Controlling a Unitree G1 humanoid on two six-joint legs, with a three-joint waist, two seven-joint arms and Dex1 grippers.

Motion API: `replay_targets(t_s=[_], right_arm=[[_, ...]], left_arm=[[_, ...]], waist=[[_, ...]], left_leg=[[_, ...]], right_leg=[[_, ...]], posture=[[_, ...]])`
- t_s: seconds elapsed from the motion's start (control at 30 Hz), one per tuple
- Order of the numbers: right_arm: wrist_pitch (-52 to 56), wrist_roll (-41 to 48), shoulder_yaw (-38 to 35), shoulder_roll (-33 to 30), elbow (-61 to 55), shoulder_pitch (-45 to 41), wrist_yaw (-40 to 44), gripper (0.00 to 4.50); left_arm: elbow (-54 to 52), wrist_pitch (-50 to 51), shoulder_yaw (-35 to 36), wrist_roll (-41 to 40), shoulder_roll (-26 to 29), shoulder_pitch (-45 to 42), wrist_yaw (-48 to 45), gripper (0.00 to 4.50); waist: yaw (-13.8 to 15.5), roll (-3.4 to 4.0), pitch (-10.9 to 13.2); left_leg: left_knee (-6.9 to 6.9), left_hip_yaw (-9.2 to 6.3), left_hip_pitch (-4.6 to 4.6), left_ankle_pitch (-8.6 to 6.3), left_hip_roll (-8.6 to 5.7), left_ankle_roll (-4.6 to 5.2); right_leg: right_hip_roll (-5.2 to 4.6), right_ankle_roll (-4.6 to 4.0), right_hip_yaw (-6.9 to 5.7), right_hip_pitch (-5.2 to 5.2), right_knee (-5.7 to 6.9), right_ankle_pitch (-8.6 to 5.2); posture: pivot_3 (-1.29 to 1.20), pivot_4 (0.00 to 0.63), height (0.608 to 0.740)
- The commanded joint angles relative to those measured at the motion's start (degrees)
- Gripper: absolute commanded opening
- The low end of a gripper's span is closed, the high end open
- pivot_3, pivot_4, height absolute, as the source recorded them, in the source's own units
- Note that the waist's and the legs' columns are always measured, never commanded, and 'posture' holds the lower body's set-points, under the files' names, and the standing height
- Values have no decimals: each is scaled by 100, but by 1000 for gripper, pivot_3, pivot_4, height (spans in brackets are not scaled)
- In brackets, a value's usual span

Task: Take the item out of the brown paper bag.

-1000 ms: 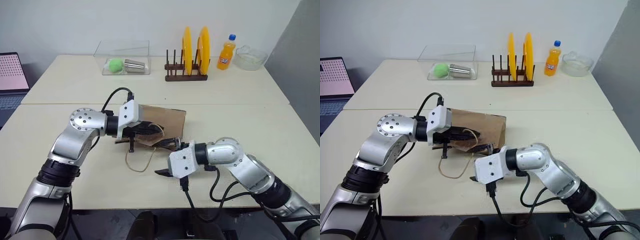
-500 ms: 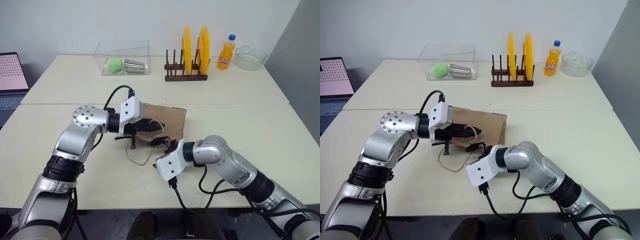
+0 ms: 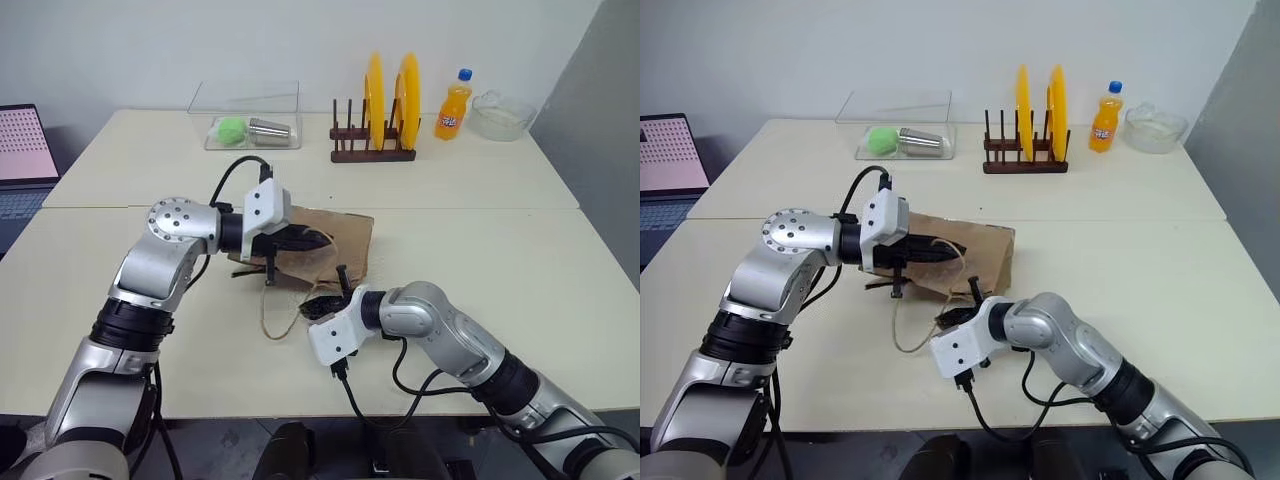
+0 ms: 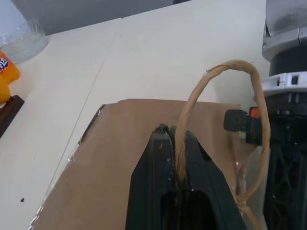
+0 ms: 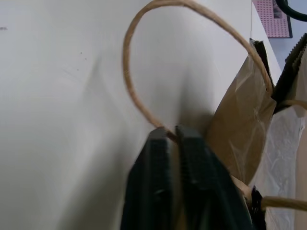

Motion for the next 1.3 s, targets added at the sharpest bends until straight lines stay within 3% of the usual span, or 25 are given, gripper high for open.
replay_targets(t_s=[0.03, 0.37, 0.5, 0.63, 0.97, 1.17, 1.3], right_arm=[[-16, -137, -99, 50, -107, 78, -124, 18], [-328, 224, -493, -165, -477, 419, -128, 18], [-517, 424, -724, -455, -729, 636, -57, 1270], [-918, 110, -793, -422, -787, 558, -528, 2701], [-834, -714, -571, 328, -364, 268, -1138, 2701], [-720, -883, -480, 551, -103, 198, -1044, 2701], [-615, -812, -452, 577, 8, 195, -900, 1813]], left_arm=[[-77, 48, 146, 9, -38, -179, 43, 0], [-56, 80, 171, 49, -73, -211, 58, 0], [-15, 85, 194, 80, -93, -230, 67, 0], [76, 126, 229, 87, -172, -300, 160, 0], [466, 11, 235, 174, -233, -492, 142, 0], [589, -67, 235, 210, -257, -555, 130, 0], [607, -105, 246, 230, -252, -570, 135, 0]], waist=[[0, 0, 0], [1, 0, 0], [3, 0, 0], [-1, 0, 0], [-2, 0, 0], [-4, 0, 0], [-6, 0, 0]], left_leg=[[0, 0, 0, 0, 0, 0], [0, 0, 0, 0, 0, 0], [0, 1, -1, 0, 0, 0], [0, 0, 0, 0, 0, 0], [1, 1, 0, 1, 0, -1], [0, 0, 0, 1, 0, -2], [1, 1, 1, 1, 1, -2]], right_leg=[[0, -1, 0, 0, 0, 0], [0, 2, 1, 0, 0, -1], [0, 13, 1, 0, -1, -8], [0, 23, 1, 0, 0, -13], [3, 16, 4, -1, 2, -9], [3, -2, 3, -1, 2, 1], [3, -3, 4, -1, 2, 1]], posture=[[0, 150, 740], [0, 150, 740], [0, 150, 740], [0, 150, 740], [0, 150, 740], [0, 150, 740], [0, 150, 740]])
